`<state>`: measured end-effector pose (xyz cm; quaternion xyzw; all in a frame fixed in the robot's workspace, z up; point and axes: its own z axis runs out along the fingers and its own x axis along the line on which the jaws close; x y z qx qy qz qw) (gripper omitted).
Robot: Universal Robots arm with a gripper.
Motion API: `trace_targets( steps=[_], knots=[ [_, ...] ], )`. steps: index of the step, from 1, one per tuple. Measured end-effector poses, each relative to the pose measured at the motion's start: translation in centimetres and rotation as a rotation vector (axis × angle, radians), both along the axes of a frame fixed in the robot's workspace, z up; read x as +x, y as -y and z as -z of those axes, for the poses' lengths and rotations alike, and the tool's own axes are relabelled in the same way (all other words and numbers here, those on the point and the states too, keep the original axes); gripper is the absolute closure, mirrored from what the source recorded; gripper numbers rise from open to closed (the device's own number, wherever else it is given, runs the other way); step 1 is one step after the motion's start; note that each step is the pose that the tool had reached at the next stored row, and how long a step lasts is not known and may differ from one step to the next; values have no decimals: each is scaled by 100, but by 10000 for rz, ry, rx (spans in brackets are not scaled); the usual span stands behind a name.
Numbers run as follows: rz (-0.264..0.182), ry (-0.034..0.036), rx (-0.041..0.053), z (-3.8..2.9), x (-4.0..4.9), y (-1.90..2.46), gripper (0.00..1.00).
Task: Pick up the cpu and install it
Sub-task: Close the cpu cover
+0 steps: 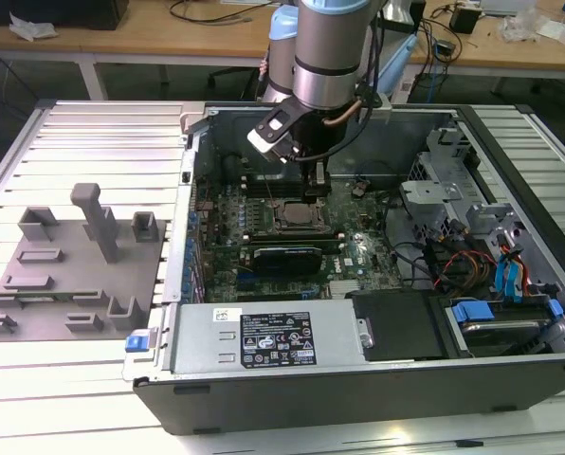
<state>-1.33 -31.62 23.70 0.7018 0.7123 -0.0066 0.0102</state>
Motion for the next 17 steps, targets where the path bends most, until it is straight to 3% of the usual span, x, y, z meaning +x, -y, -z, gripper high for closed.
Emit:
trace_targets(
  steps=[6,9,13,17],
  knots=[
    [-599,0,1,0,0,0,89],
    [-1175,0,1,0,0,0,89],
    [-2572,0,0,2,0,0,89],
    [-3363,0,-1,3,0,0,89]
  ],
)
